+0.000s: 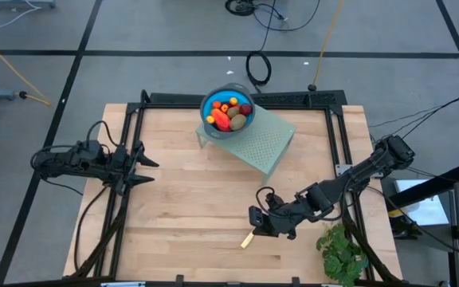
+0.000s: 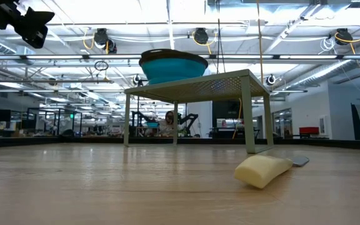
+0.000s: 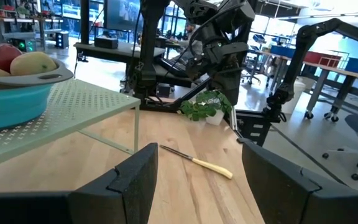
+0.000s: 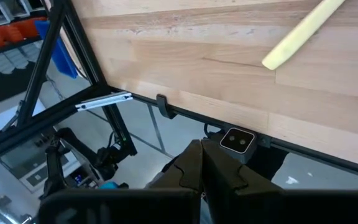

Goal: Pick & Place Fruit
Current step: Put the yellow table knife on the shelf

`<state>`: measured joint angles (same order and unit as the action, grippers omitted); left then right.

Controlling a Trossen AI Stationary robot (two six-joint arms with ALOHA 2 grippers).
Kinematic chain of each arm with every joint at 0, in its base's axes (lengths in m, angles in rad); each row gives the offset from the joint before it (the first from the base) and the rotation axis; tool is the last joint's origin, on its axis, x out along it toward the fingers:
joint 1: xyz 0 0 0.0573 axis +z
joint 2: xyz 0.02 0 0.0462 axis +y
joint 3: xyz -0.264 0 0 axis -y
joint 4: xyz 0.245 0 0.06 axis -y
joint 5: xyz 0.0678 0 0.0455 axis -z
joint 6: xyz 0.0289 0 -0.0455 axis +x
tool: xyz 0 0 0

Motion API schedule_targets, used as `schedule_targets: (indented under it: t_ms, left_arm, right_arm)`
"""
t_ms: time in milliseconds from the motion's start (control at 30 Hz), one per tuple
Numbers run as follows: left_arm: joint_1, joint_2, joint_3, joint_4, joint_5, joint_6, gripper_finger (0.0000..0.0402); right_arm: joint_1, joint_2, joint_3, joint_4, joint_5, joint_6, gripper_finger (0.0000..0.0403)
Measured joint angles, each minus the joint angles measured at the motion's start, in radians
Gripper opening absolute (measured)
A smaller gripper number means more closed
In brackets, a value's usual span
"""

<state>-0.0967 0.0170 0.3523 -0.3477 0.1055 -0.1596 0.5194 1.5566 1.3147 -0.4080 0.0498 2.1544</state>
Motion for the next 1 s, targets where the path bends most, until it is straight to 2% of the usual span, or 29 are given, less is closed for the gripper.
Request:
schedule_targets:
  t_ms: [333,600,733,867,1000]
  left_arm:
    - [0.000,0.000,0.000,0.000,0.000,-0.008,0.0235]
    - [0.000,0.000,0.000,0.000,0.000,-0.011,0.0234]
    - [0.000,0.000,0.000,0.000,0.000,-0.011,0.0234]
    - [0.000,0.000,0.000,-0.001,0.000,-0.014,0.0235]
    - [0.000,0.000,0.000,-0.001,0.000,-0.014,0.0235]
  right_arm:
    - [0.000,0.000,0.000,0.004,0.001,-0.058,0.0001]
    - [0.012,0.001,-0.001,0.037,-0.002,0.119,0.0001]
    - [0.027,0.030,-0.001,0.040,-0.003,0.200,0.0001]
    - [0.033,0.089,0.006,0.112,-0.005,0.212,0.0001]
    - [0.032,0.179,0.081,0.113,-0.034,0.211,0.0001]
